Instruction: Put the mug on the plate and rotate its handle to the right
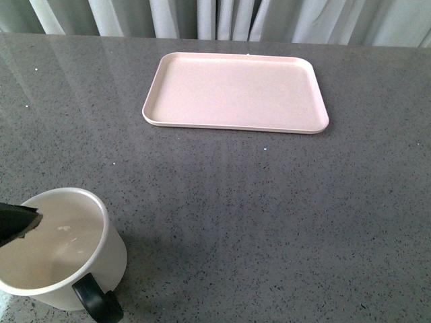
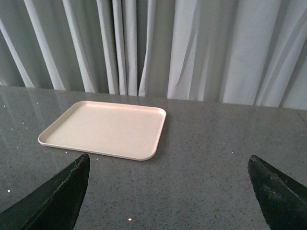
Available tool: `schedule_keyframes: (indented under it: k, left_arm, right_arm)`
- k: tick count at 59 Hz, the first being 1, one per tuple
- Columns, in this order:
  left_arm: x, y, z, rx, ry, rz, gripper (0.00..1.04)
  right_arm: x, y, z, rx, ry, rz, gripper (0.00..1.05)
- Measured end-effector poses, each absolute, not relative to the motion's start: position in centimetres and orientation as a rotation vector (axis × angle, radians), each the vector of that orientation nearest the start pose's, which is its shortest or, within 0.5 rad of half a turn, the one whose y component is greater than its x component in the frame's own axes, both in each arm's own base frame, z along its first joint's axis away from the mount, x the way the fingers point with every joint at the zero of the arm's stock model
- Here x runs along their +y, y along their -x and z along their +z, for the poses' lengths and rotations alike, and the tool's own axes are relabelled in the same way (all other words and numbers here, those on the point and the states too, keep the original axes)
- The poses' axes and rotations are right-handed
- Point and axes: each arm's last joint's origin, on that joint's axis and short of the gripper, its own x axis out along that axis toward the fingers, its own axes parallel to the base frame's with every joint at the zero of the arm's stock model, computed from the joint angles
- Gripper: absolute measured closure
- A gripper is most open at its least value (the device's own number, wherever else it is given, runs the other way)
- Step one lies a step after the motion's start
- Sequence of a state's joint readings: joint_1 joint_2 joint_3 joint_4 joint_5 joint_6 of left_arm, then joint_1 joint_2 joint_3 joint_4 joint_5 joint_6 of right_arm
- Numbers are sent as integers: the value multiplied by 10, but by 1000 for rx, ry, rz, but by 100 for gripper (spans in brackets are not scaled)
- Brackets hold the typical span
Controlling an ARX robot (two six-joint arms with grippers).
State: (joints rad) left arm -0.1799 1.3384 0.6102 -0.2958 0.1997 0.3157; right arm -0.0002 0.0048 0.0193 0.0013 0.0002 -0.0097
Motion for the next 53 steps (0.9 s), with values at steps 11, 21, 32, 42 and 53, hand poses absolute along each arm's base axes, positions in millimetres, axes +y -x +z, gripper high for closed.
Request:
schedule_keyframes:
  k: [11, 21, 32, 42, 53]
  left_arm:
    - [-49, -233, 158, 978, -277, -506, 9]
    - [-50, -238, 154, 998, -283, -510, 9]
    - [-46, -244, 147, 1030, -290, -504, 9]
    - [-45, -248, 141, 1049, -291, -504, 9]
    - [-46, -252, 134, 1071, -294, -510, 9]
  right_arm:
    - [0, -97, 170, -15, 10, 0, 9]
    - [0, -97, 170, -15, 10, 0, 9]
    - [0, -97, 170, -15, 10, 0, 9]
    - [0, -97, 170, -15, 10, 0, 9]
    - [0, -97, 170, -15, 10, 0, 9]
